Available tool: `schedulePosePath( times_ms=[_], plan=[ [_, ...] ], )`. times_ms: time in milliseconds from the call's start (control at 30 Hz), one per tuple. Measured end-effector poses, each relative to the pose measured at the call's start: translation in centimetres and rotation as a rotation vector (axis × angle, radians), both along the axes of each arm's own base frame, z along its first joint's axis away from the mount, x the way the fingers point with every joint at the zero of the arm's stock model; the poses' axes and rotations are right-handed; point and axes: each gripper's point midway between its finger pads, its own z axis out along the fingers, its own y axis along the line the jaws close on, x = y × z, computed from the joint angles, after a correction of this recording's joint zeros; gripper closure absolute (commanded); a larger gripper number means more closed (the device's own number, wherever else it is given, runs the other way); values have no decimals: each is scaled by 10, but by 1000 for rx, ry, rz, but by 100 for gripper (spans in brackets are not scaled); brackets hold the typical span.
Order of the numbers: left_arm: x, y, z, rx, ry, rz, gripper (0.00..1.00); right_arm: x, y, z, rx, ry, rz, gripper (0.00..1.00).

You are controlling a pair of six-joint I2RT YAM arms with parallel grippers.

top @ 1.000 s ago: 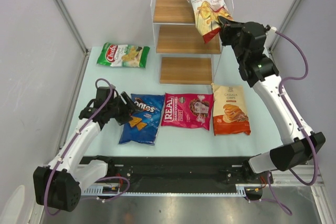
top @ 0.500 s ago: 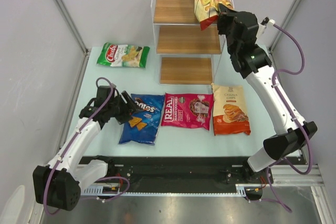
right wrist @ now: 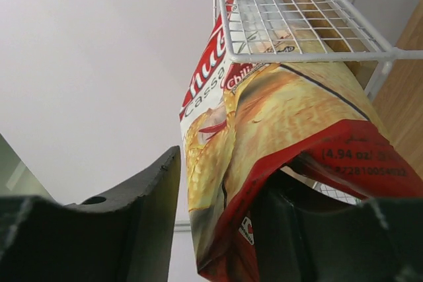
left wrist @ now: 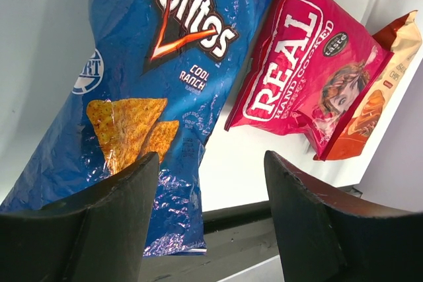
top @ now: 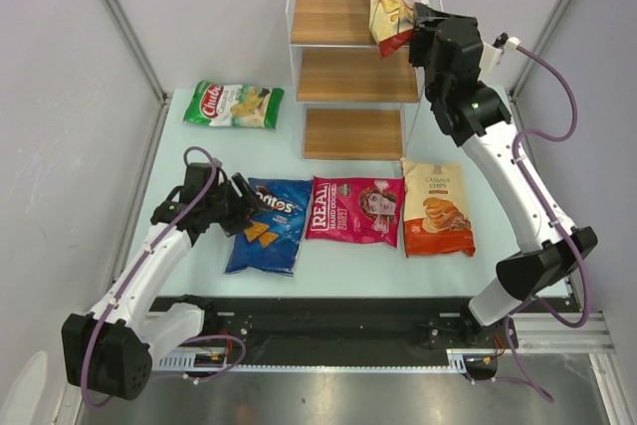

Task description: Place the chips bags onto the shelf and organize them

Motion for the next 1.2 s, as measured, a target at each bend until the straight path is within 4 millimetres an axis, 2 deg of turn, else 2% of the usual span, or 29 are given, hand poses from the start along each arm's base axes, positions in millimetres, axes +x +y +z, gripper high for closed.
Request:
schedulePosePath(
  times_ms=[267, 500, 633, 767, 800, 900, 933, 1033, 1100, 1200],
  plan=[
    [-2, -3, 0, 4, -2, -19, 30, -2, 3, 4, 6, -13, 26, 40],
    [-1, -3, 0, 3, -5, -20, 30, -28, 4, -18, 7, 26, 103, 39],
    [-1, -4, -1, 3, -7, -21, 30, -33, 4, -20, 10, 30, 142, 37],
    [-1, -3, -1, 6, -10, -24, 23, -46, 13, -25, -26, 33, 223, 36],
    [-1, -3, -1, 10, -12, -28, 17, -53, 15, -27, -45, 39, 248, 36],
    [0, 1, 2, 39, -18, -28, 17, -81, 13, -34, -106, 59, 297, 36],
    [3, 2, 5, 47, -27, -25, 17, -97, 8, -39, -131, 76, 310, 36],
    [11, 2, 9, 57, -43, -16, 17, -146, -18, -43, -189, 99, 309, 34],
    [16, 0, 5, 54, -36, -21, 18, -171, -36, -40, -214, 100, 289, 34],
    [21, -8, -6, 61, -3, -44, 18, -201, -58, -51, -271, 147, 268, 32]
  ],
)
